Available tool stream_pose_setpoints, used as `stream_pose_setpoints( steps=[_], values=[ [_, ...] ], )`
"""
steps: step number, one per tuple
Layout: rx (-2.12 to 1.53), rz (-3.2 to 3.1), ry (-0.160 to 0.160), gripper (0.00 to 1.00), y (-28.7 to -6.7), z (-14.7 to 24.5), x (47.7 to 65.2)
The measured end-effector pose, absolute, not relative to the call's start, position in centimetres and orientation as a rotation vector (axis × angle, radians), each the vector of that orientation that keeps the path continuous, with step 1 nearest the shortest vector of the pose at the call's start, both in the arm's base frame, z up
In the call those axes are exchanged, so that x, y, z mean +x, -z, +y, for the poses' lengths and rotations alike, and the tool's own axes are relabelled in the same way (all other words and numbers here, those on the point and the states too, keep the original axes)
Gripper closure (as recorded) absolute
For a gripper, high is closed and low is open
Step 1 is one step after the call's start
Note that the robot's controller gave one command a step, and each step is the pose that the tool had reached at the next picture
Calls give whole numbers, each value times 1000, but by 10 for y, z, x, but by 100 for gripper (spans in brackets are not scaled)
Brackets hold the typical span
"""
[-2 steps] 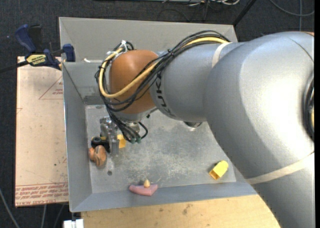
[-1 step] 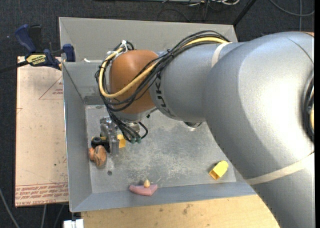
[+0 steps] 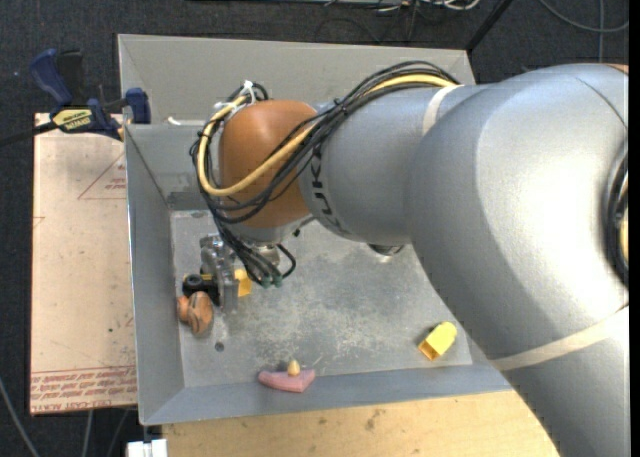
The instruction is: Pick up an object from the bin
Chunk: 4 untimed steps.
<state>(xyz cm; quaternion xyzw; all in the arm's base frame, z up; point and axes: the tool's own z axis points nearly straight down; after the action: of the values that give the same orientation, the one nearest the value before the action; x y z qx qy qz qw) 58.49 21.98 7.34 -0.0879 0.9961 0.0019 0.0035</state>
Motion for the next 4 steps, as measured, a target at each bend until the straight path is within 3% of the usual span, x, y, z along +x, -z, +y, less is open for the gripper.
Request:
stream_pose_setpoints(
  steps=[1,2,3,4],
  values=[
    [-309,3118,-9,100,-75,190,565],
    [-375,3114,3,100,-74,185,564],
    [-391,3114,-3,100,-197,208,557],
    [-390,3115,-3,100,-197,208,557]
  ],
)
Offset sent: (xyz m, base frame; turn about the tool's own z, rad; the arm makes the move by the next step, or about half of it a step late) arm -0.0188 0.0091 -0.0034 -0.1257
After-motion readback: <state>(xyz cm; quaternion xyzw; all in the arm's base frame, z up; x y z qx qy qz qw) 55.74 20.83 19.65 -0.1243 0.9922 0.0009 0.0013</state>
